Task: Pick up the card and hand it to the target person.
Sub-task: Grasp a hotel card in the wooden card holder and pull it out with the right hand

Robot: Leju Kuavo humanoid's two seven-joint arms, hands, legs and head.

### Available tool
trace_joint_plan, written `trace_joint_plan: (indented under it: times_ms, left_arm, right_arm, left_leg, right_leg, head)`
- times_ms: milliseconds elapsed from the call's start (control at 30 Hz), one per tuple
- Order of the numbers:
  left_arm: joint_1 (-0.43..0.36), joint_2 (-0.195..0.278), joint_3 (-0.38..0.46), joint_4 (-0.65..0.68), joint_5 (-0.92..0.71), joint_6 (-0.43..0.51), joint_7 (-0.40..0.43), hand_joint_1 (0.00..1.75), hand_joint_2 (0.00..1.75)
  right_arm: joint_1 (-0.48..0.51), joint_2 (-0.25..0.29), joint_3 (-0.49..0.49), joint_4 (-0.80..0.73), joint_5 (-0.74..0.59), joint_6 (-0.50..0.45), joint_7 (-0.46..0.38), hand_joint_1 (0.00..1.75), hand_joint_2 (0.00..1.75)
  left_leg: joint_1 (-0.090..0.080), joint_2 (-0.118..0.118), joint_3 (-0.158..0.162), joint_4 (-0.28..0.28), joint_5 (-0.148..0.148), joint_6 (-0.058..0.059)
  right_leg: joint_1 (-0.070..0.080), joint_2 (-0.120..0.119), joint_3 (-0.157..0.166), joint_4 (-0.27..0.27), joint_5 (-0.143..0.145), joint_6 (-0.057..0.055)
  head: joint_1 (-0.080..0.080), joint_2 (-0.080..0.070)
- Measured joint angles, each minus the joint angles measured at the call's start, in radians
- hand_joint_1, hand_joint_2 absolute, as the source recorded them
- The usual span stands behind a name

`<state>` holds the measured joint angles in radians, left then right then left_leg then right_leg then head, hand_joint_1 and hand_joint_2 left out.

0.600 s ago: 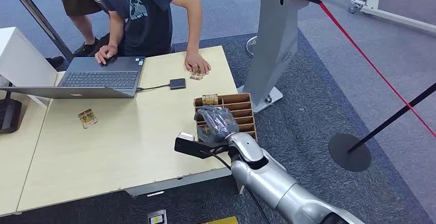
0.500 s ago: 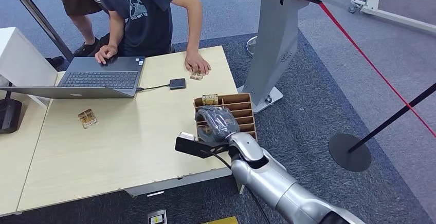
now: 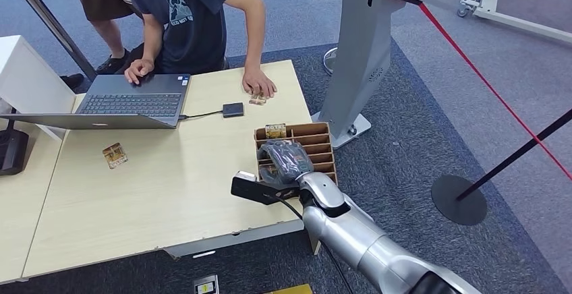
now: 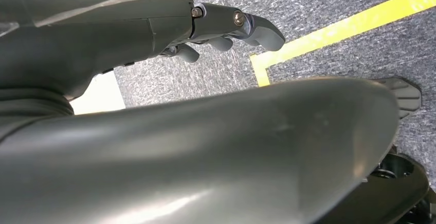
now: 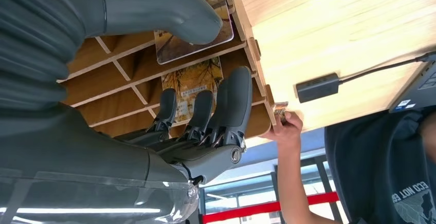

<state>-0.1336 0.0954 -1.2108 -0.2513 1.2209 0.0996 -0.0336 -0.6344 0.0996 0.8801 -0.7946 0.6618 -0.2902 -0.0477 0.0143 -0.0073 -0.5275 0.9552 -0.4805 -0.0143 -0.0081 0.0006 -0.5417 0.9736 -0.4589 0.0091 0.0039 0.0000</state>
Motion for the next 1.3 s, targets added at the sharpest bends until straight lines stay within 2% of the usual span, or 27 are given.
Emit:
trace_joint_plan:
  times_ms: [467, 1000, 1133, 1300]
  left_arm:
    - [0.000, 0.000, 0.000, 0.000, 0.008, 0.007, -0.003, 0.00, 0.00]
    - [0.000, 0.000, 0.000, 0.000, 0.012, -0.004, -0.014, 0.00, 0.00]
    - [0.000, 0.001, 0.000, 0.000, 0.012, -0.006, -0.015, 0.00, 0.00]
    - [0.000, 0.001, 0.000, 0.000, 0.012, -0.006, -0.013, 0.00, 0.00]
  right_arm:
    - [-0.013, 0.014, 0.000, 0.060, -0.007, -0.004, -0.006, 1.03, 1.75]
    - [-0.027, 0.015, 0.000, 0.091, -0.013, -0.017, 0.000, 1.06, 1.75]
    - [-0.029, 0.015, 0.000, 0.096, -0.015, -0.022, -0.002, 1.00, 1.75]
    - [-0.032, 0.015, 0.000, 0.103, -0.016, -0.025, -0.007, 1.06, 1.75]
  left_leg:
    - [0.000, 0.000, 0.000, 0.000, 0.000, 0.000]
    - [0.000, 0.000, 0.000, 0.000, 0.000, 0.000]
    - [0.000, 0.000, 0.000, 0.000, 0.000, 0.000]
    - [0.000, 0.000, 0.000, 0.000, 0.000, 0.000]
  right_leg:
    - [0.000, 0.000, 0.000, 0.000, 0.000, 0.000]
    - [0.000, 0.000, 0.000, 0.000, 0.000, 0.000]
    - [0.000, 0.000, 0.000, 0.000, 0.000, 0.000]
    - [0.000, 0.000, 0.000, 0.000, 0.000, 0.000]
  head:
    - [0.000, 0.000]
    - [0.000, 0.000]
    - [0.000, 0.000]
    - [0.000, 0.000]
